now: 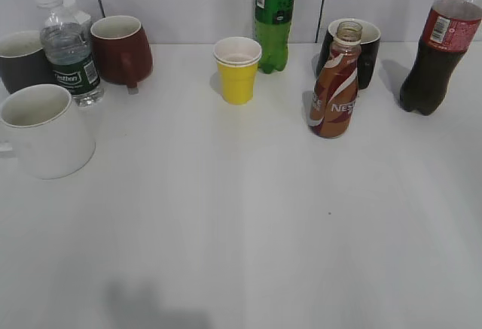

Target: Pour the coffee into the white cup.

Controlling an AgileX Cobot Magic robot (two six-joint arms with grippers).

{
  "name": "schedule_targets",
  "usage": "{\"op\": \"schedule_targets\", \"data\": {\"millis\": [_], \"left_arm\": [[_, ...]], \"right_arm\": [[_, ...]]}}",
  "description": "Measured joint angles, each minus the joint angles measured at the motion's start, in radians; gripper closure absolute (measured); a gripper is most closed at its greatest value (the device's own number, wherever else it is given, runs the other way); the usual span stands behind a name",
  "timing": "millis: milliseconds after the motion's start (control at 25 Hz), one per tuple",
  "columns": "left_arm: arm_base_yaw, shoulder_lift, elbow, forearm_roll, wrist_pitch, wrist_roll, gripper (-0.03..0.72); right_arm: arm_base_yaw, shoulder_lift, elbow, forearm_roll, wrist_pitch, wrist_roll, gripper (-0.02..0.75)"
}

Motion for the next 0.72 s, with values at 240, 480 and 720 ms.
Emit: {"op": "schedule_targets", "data": {"millis": [240,480,720], "left_arm": [[0.0,0.0,0.0,-0.001,0.0,0.003,0.442],[0.0,0.0,0.0,-0.002,0.0,0.003,0.442],[0.0,0.0,-0.001,0.012,-0.004,0.003,0.442]], "right_arm": [[0.0,0.0,0.0,0.0,0.0,0.0,0.167],[0.0,0.0,0.0,0.0,0.0,0.0,0.167],[0.0,0.0,0.0,0.0,0.0,0.0,0.167]]}}
